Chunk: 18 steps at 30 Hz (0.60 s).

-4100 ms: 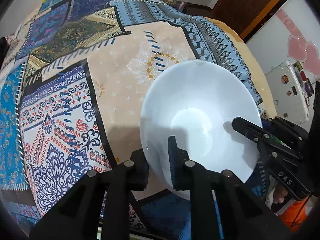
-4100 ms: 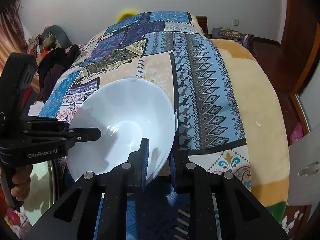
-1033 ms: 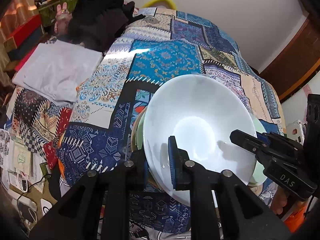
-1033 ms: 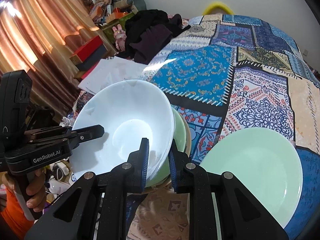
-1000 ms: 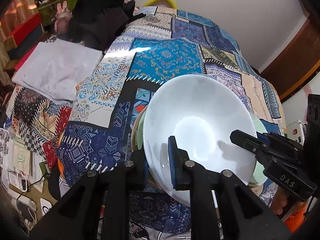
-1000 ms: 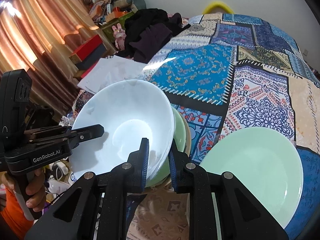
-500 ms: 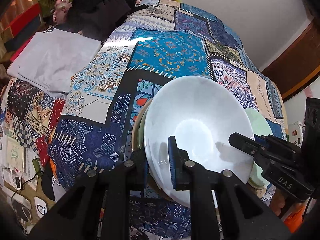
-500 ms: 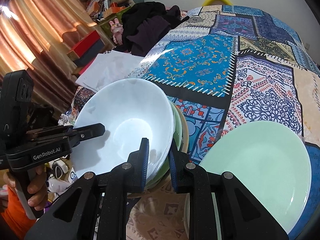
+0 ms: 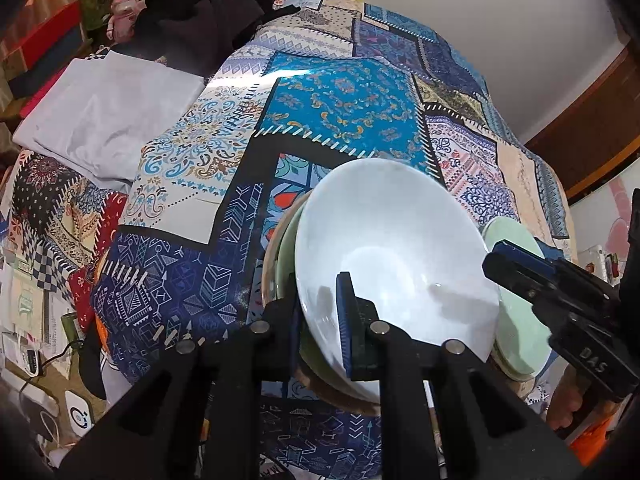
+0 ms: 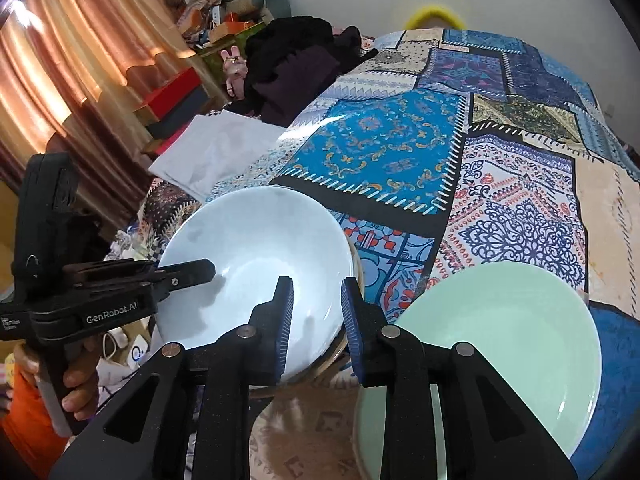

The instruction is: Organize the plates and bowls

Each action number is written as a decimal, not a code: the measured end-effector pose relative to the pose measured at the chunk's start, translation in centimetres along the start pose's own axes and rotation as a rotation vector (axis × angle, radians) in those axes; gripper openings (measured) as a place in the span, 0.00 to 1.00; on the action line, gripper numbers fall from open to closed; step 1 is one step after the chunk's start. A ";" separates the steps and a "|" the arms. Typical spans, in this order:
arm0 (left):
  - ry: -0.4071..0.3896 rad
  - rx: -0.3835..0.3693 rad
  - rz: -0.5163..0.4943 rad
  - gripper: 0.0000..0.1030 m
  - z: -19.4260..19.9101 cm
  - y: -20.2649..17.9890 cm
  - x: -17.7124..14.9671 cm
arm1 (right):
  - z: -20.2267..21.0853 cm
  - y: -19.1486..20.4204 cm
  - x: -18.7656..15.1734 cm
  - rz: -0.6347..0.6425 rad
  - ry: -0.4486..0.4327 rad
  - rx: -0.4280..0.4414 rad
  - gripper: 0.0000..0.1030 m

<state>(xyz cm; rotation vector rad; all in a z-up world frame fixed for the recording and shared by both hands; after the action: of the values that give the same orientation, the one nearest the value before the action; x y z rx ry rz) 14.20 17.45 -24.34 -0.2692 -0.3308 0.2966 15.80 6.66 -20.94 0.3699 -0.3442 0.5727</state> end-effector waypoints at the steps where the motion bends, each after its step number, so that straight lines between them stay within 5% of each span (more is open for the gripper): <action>1: 0.002 0.004 -0.003 0.16 0.0 -0.1 0.0 | 0.0 0.0 0.0 0.002 0.000 -0.005 0.23; 18: -0.014 -0.028 0.003 0.23 1.7 0.1 0.0 | -0.3 -1.4 -0.4 -0.044 0.011 0.007 0.38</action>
<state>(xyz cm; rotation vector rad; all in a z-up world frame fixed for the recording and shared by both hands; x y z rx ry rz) 13.56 17.90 -22.82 -0.2957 -0.3484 0.2975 16.32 5.52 -21.69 0.3800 -0.3228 0.5326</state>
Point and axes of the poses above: each gripper's, at about its wrist camera, not at the fingertips, and z roughly against the way its jaws point, y to its left, x to its top, the point moved 10 cm from there along -z, roughly the way its jaws point, and after that the axes turned 7 degrees about y, right-handed, at the moved point
